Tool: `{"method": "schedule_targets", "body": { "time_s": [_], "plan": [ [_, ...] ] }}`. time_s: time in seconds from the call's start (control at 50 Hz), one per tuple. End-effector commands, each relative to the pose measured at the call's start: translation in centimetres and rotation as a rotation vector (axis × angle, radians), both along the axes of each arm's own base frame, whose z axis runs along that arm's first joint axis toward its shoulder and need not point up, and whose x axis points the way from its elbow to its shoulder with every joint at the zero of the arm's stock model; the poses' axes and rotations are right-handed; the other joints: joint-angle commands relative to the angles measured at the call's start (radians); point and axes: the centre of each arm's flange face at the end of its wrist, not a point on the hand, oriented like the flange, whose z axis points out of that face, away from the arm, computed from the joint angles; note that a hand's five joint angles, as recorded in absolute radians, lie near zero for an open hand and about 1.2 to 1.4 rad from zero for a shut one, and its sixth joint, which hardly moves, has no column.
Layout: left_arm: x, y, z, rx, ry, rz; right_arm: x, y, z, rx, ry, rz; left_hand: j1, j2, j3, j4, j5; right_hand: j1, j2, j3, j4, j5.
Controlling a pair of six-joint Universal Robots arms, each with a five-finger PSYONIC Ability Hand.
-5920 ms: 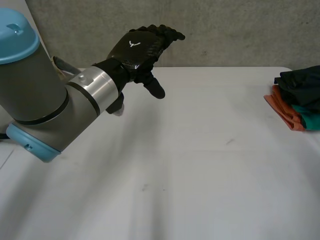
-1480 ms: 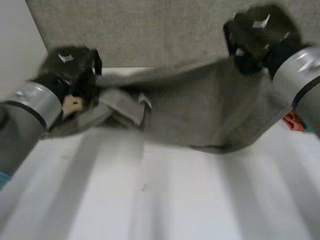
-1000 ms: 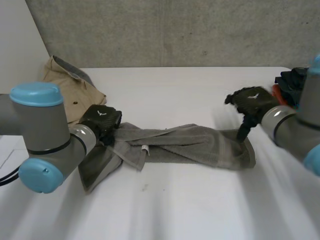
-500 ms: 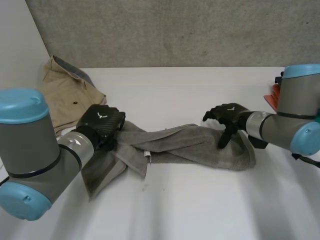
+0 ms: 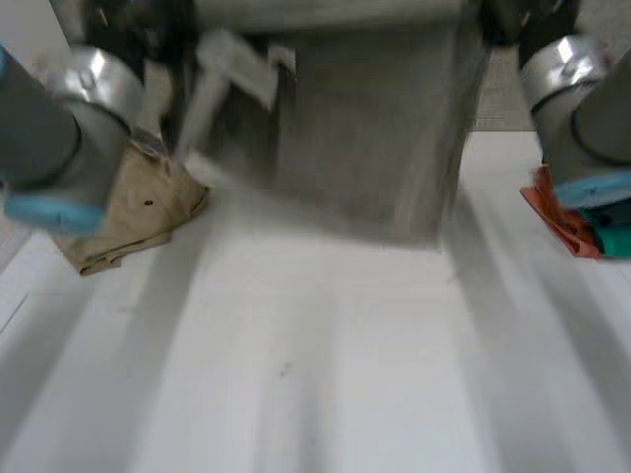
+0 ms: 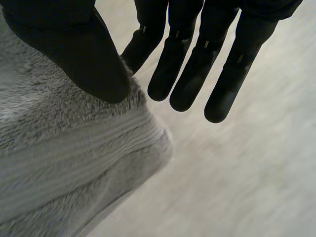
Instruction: Fold the laundry.
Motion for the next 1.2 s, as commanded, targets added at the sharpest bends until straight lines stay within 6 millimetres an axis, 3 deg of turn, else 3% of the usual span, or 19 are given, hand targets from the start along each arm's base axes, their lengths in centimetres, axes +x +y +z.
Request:
{"method": "schedule_targets", "body": {
  "time_s": [0.02,0.06,0.1,0.14,0.18,0.2,0.22,0.24,0.32,0.38,0.4,0.44,0.46,0.5,0.64,0.8,0.94,1.02,1.2],
  "plan": [
    [-0.4,-0.5,3.3,-0.139,-0.006,-0.080,-0.9,3.0,3.3,-0.094,-0.026,0.008,0.295,0.203,0.201,0.195,0.276,0.278,0.220,0.211,0.200,0.234],
    [-0.5,-0.4,2.0,-0.100,-0.024,-0.092,-0.9,3.3,1.0,-0.025,0.007,0.020,0.295,0.203,0.201,0.195,0.276,0.278,0.220,0.211,0.200,0.234],
    [-0.7,0.0,-0.6,-0.013,-0.058,-0.108,-1.0,3.8,-2.4,0.089,0.052,0.035,0.295,0.203,0.201,0.195,0.276,0.278,0.220,0.211,0.200,0.234],
    [-0.5,0.6,-3.4,0.086,-0.094,-0.110,-1.0,4.4,-4.2,0.154,0.077,0.049,0.295,0.203,0.201,0.195,0.276,0.278,0.220,0.211,0.200,0.234],
    [-0.4,1.1,-5.3,0.156,-0.119,-0.112,-1.3,5.7,-7.0,0.272,0.120,0.062,0.295,0.203,0.201,0.195,0.276,0.278,0.220,0.211,0.200,0.234],
    [0.0,1.4,-7.2,0.228,-0.141,-0.108,-1.5,6.4,-8.5,0.332,0.138,0.066,0.295,0.203,0.201,0.195,0.276,0.278,0.220,0.211,0.200,0.234],
    [0.2,1.7,-8.3,0.270,-0.153,-0.103,-1.5,6.6,-8.9,0.352,0.145,0.067,0.295,0.203,0.201,0.195,0.276,0.278,0.220,0.211,0.200,0.234],
    [0.5,1.9,-9.5,0.313,-0.164,-0.098,-1.7,7.8,-11.5,0.451,0.179,0.077,0.295,0.203,0.201,0.195,0.276,0.278,0.220,0.211,0.200,0.234],
    [2.6,3.2,-15.2,0.506,-0.227,-0.057,-2.3,10.1,-15.8,0.607,0.231,0.086,0.295,0.203,0.201,0.195,0.276,0.278,0.220,0.211,0.200,0.234],
    [3.1,4.1,-17.6,0.564,-0.283,-0.048,-2.4,11.0,-18.5,0.681,0.264,0.090,0.258,0.166,0.163,0.158,0.238,0.278,0.220,0.211,0.200,0.234],
    [3.3,4.6,-18.9,0.585,-0.334,-0.044,-2.4,11.1,-19.0,0.695,0.276,0.089,0.150,0.058,0.056,0.050,0.130,0.278,0.220,0.211,0.200,0.234],
    [3.5,5.1,-19.6,0.589,-0.382,-0.041,-2.5,11.2,-19.8,0.710,0.298,0.085,-0.044,-0.136,-0.138,-0.144,-0.063,0.278,0.220,0.211,0.200,0.234],
    [3.5,5.6,-20.1,0.587,-0.426,-0.039,-2.5,11.2,-19.7,0.706,0.305,0.083,-0.318,-0.410,-0.413,-0.418,-0.338,0.278,0.220,0.211,0.200,0.234],
    [3.5,6.1,-20.4,0.580,-0.467,-0.036,-2.6,11.1,-19.7,0.701,0.318,0.072,-0.470,-0.562,-0.564,-0.570,-0.490,0.278,0.220,0.211,0.200,0.234],
    [4.0,7.9,-17.6,0.548,-0.447,-0.027,-3.1,11.0,-19.9,0.718,0.306,0.058,-0.497,-0.589,-0.591,-0.597,-0.517,0.278,0.220,0.211,0.200,0.234],
    [5.3,9.9,-16.6,0.689,-0.170,0.006,-3.0,11.3,-20.1,0.729,0.308,0.060,-0.468,-0.560,-0.562,-0.568,-0.487,0.278,0.220,0.211,0.200,0.234],
    [5.8,10.4,-18.1,0.835,0.035,0.012,-3.1,11.2,-20.1,0.727,0.305,0.054,-0.380,-0.472,-0.474,-0.480,-0.399,0.278,0.220,0.211,0.200,0.234],
    [5.7,10.0,-20.6,0.918,0.021,0.023,-3.1,11.2,-20.1,0.728,0.304,0.053,-0.386,-0.478,-0.480,-0.486,-0.405,0.278,0.220,0.211,0.200,0.234],
    [5.4,8.3,-23.3,0.956,-0.014,0.043,-3.1,11.5,-20.2,0.743,0.313,0.054,-0.433,-0.525,-0.527,-0.533,-0.452,0.278,0.220,0.211,0.200,0.234]
  ]
}}
